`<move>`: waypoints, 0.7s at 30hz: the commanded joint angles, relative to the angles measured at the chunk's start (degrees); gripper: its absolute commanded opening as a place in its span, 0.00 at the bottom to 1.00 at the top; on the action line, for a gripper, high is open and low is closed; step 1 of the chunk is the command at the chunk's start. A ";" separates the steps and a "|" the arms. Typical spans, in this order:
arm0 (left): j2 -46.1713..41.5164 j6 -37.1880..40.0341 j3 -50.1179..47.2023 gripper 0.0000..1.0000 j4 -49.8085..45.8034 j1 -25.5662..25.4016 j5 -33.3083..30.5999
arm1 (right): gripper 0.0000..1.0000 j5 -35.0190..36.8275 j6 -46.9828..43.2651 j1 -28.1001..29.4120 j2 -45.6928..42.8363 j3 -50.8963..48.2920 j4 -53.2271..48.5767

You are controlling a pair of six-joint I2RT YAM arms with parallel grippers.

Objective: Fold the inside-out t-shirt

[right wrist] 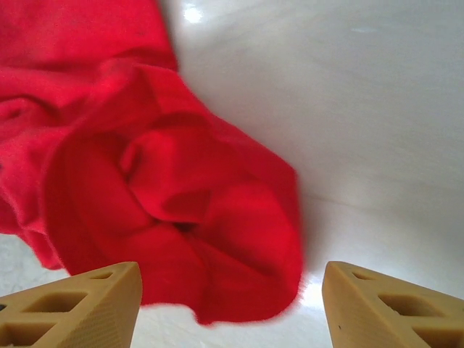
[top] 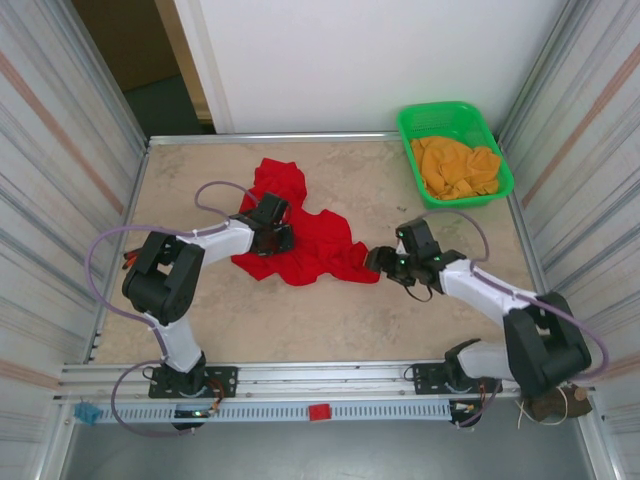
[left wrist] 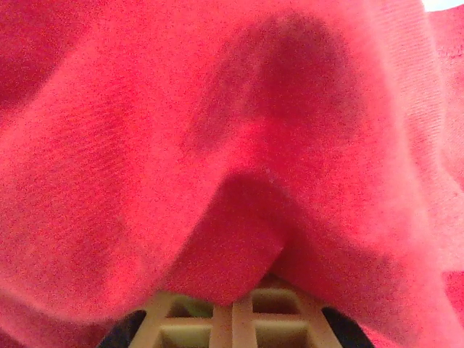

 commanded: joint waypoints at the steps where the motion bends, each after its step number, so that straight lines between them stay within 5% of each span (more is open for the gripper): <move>1: -1.35 0.59 0.39 0.00 -2.77 0.10 0.88 | 0.66 -1.64 -1.36 3.24 4.96 5.74 5.80; 6: -6.59 0.50 -0.38 0.00 -3.40 -0.45 1.62 | 0.63 0.22 -0.34 7.40 12.31 10.23 7.09; 8: -9.80 0.65 -0.32 0.00 -3.93 -0.41 1.84 | 0.46 1.23 -0.33 7.35 14.28 10.63 7.11; 11: -15.19 1.50 -0.10 0.21 -5.86 0.44 1.28 | 0.00 2.44 -0.97 6.13 14.22 9.96 6.03; 15: -23.09 2.65 -1.74 0.45 -9.38 2.64 -0.73 | 0.00 3.76 -1.28 3.39 6.16 5.47 3.80; 21: -35.46 -0.77 -12.29 0.57 -11.19 4.38 -0.41 | 0.00 6.38 -0.97 -1.48 -14.97 2.47 -5.27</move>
